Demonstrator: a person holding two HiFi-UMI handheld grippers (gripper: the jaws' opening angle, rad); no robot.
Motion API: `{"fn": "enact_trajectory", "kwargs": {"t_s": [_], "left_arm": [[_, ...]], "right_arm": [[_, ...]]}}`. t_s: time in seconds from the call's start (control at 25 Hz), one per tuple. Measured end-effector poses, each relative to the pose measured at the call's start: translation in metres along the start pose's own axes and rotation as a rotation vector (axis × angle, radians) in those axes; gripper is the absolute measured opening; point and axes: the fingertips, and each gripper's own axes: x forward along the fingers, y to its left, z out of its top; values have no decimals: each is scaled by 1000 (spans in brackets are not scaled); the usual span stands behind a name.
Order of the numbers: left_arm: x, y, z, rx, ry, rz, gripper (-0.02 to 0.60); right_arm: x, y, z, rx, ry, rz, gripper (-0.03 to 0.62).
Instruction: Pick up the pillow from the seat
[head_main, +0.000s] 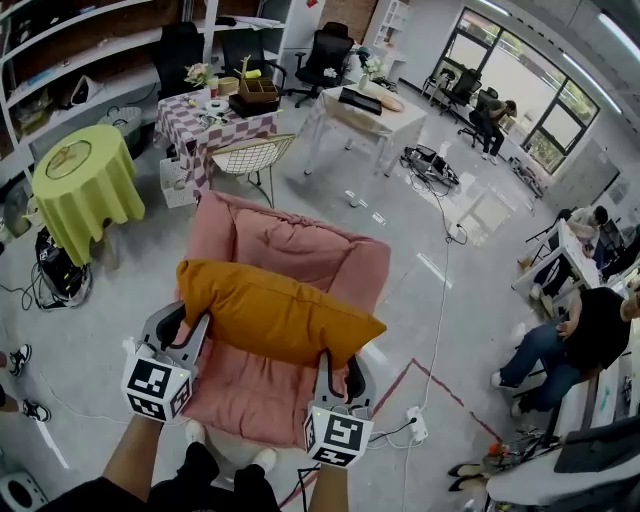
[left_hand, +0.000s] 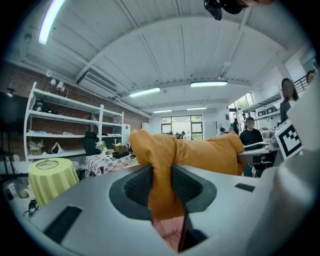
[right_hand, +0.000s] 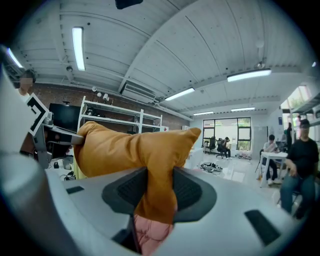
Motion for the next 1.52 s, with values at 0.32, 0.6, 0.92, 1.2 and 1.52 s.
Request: {"fn": "enact_trajectory", "kwargs": {"t_s": [0.32,0.6,0.92,1.2,1.52], "left_arm": [[-18,-8,28,11,-46,-3,115],[-31,-15,44,19,-83,3,115],[-41,-20,55,20,-107,-3,115],[-41,-25,57,22,-108,-8,115],[-40,-20,51,22,-100,-8,115]], "right_arm": [[-23,-3,27,-9,-39,-13,167],[-37,-6,42,-14,-73,-22,167],[-51,-8,55,-24,-99,-34,167],[-53,-13,57,-25,-100,-41,164],[-48,-8,54,-25,-94,-41,160]]}}
